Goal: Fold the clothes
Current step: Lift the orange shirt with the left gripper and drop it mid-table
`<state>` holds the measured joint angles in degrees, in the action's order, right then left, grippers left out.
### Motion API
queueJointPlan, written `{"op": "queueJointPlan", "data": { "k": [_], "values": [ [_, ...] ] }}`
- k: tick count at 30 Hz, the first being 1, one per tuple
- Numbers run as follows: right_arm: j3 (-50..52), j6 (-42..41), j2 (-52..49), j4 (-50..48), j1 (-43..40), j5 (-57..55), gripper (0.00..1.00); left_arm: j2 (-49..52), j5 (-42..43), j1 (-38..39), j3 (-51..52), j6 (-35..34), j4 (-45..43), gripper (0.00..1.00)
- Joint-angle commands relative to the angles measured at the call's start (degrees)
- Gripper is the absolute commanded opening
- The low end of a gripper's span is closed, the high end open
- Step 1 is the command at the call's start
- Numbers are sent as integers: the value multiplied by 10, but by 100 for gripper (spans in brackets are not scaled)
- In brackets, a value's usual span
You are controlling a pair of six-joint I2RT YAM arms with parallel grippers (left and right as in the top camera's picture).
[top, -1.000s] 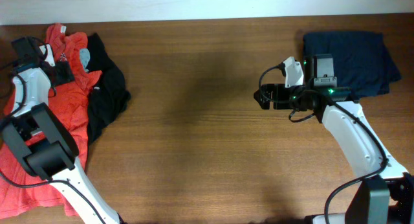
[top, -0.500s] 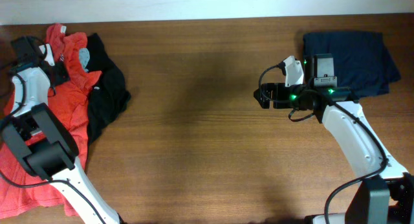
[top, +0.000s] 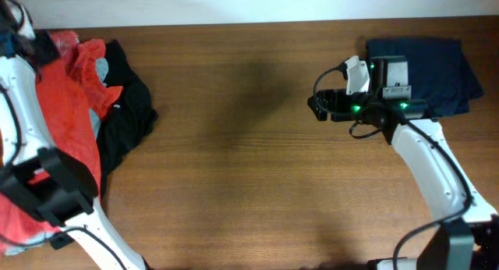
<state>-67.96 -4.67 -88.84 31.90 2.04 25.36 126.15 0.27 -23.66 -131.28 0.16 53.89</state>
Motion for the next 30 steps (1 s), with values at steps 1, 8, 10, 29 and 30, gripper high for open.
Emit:
{"op": "queueJointPlan", "data": {
  "k": [1,8,10,29,30],
  "values": [
    [-59,-3,49,36,-3,-26,93,-86,39,39,-37,-8,11,1],
    [-173,-1,95,173,-3,-73,95,-176,39,107,-37,-8,24,1],
    [-219,-1,110,224,-3,-81,98,-210,41,146,-37,-7,28,1],
    [-304,-3,154,352,-3,-158,99,-264,41,378,-37,-6,81,1],
    [-304,-3,154,352,-3,-158,99,-264,45,385,-37,-6,83,1]
  ]
}}
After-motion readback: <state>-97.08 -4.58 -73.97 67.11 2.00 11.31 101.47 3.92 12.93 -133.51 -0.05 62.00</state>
